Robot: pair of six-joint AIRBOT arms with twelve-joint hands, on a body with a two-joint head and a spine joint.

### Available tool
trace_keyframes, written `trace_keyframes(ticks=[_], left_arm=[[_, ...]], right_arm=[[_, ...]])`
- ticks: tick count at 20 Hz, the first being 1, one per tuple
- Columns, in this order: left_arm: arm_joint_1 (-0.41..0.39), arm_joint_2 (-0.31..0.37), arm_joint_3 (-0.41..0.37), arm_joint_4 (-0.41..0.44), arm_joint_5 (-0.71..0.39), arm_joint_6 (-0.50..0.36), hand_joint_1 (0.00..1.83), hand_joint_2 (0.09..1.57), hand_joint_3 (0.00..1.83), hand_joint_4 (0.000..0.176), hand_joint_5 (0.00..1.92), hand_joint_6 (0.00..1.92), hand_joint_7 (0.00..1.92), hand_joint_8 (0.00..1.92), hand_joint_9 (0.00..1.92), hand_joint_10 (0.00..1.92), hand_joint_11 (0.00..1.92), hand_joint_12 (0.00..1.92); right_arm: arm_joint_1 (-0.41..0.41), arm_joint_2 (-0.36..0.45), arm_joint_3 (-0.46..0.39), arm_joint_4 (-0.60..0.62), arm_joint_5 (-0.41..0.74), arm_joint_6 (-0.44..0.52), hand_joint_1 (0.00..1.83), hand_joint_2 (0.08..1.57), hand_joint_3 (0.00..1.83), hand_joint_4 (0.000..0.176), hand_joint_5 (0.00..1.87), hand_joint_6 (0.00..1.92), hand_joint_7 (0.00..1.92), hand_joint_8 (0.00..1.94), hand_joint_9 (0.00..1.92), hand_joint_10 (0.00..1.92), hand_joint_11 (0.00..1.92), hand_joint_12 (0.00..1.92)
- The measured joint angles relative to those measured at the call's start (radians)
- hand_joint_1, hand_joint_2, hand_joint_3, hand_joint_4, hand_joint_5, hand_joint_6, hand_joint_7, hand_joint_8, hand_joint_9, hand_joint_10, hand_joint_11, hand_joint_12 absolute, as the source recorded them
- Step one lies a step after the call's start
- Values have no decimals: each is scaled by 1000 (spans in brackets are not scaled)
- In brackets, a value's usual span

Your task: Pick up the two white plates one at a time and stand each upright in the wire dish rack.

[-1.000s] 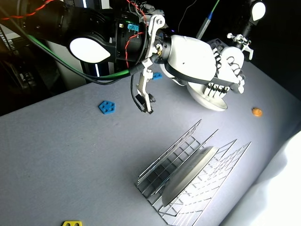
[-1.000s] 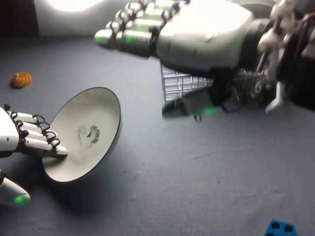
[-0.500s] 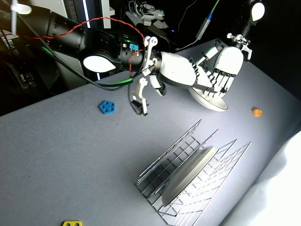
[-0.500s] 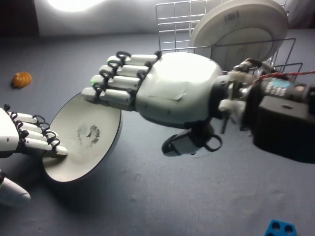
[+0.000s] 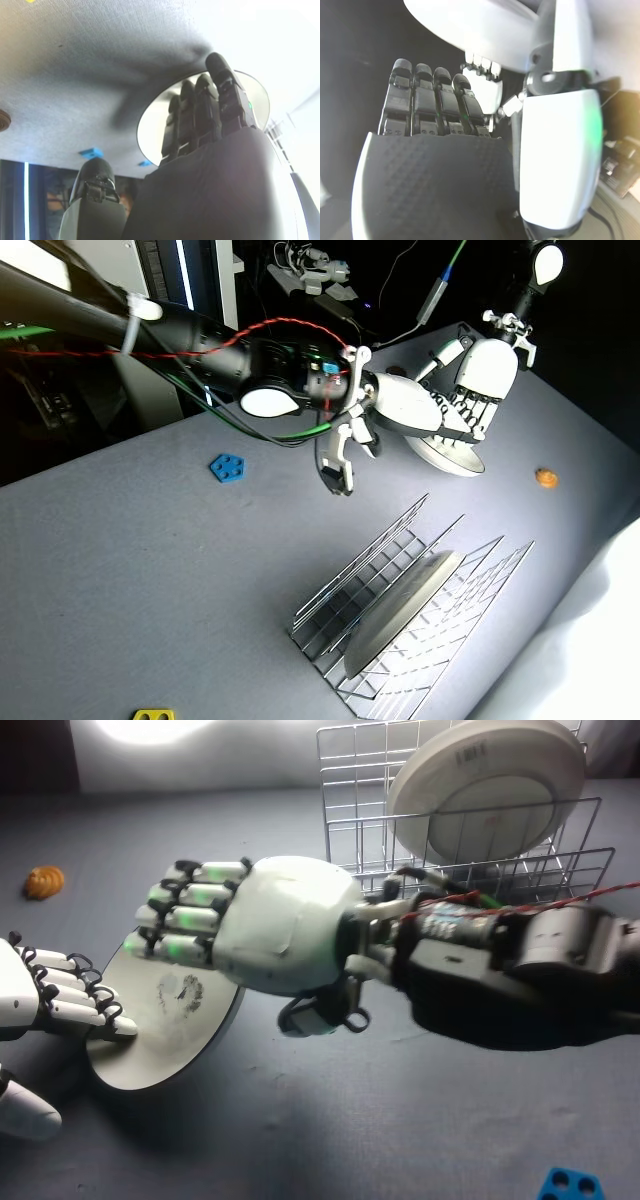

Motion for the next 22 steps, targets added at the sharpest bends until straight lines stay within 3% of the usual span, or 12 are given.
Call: trace_keyframes(ticks=[3,5,8,10,11,17,21,22], left_arm=[[0,-2,2,-1,-2,0,0,1132,0,0,228,4,274,3,242,3,0,563],[0,-2,2,0,-2,0,0,1121,0,0,230,3,270,2,243,2,0,579],[0,-4,2,-1,-2,0,0,1124,0,0,217,0,257,1,232,0,0,534],[0,-4,3,-1,-3,0,0,1123,0,0,217,1,267,3,243,4,0,544],[0,-4,3,-1,-3,0,0,1123,0,0,260,2,311,3,287,4,0,664],[0,-6,7,-1,-8,0,0,1127,0,0,190,0,227,1,205,0,0,478],[0,-9,9,-1,-9,0,0,1127,0,0,256,6,301,7,275,8,0,629],[0,-8,9,-1,-9,0,0,1129,0,0,211,4,256,5,232,5,0,537]], right_arm=[[-18,-47,44,-2,-16,0,1197,921,0,0,83,2,0,0,0,0,0,381],[-23,-77,72,-3,-7,0,1197,949,9,0,63,0,0,0,0,0,0,332],[-24,-120,119,-3,3,1,1196,981,12,0,103,9,42,7,46,14,0,643],[-24,-139,141,-3,8,1,1220,992,12,0,152,19,90,13,79,22,0,709],[-24,-148,154,-4,9,1,1207,1011,12,0,207,21,152,12,141,33,0,852],[-16,-162,181,-3,24,1,1241,1025,0,0,620,74,626,47,555,131,53,1447],[-16,-167,180,-3,30,2,1265,1078,8,0,855,101,849,56,746,217,289,1471],[-16,-167,181,-3,34,3,1171,1144,3,0,874,908,928,61,802,258,378,1439]])
